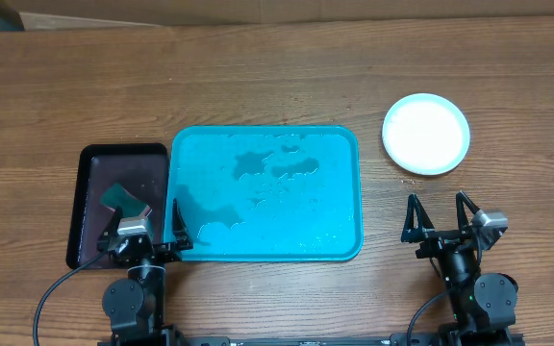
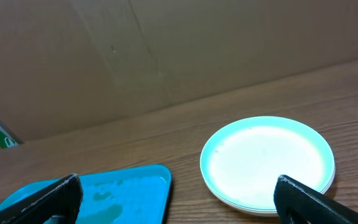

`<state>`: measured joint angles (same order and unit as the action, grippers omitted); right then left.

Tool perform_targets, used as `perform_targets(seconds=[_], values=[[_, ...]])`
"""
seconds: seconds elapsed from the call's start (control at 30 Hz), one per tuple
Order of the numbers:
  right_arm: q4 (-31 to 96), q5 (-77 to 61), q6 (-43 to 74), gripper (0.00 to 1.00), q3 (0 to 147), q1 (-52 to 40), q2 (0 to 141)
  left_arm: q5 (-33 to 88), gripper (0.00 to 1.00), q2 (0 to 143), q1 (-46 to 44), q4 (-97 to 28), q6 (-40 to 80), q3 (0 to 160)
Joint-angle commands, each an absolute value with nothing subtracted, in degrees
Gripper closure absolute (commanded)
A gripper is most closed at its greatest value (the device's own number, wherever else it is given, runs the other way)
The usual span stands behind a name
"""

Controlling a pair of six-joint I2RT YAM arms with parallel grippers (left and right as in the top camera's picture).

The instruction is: Clean dirty plates on tray and stack at the side

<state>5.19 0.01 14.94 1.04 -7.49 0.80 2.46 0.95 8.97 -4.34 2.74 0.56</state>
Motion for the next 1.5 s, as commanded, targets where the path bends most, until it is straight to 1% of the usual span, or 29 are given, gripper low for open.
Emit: perform_targets(seconds=[0.0,1.2,1.27,1.47], values=[[4.86,-0.12,14.57,0.00,0.45,-7.20,0.16,1.93,0.00,0.16,8.56,-4.43,1.28,0.27],[4.84,0.51,14.46,0.00,0.47,-7.20,0.16,1.93,0.00,0.25,8.56,-4.43,1.28,0.27],[4.78,1.83,13.15,0.00,0.47,-7.20,0.16,1.93,0.00,0.25,8.56,-4.43,1.28,0.27],[4.89,-0.05,4.36,0.00,0.47,-7.38,0.16,1.93,0.00,0.25,8.56,-4.43,1.28,0.27]])
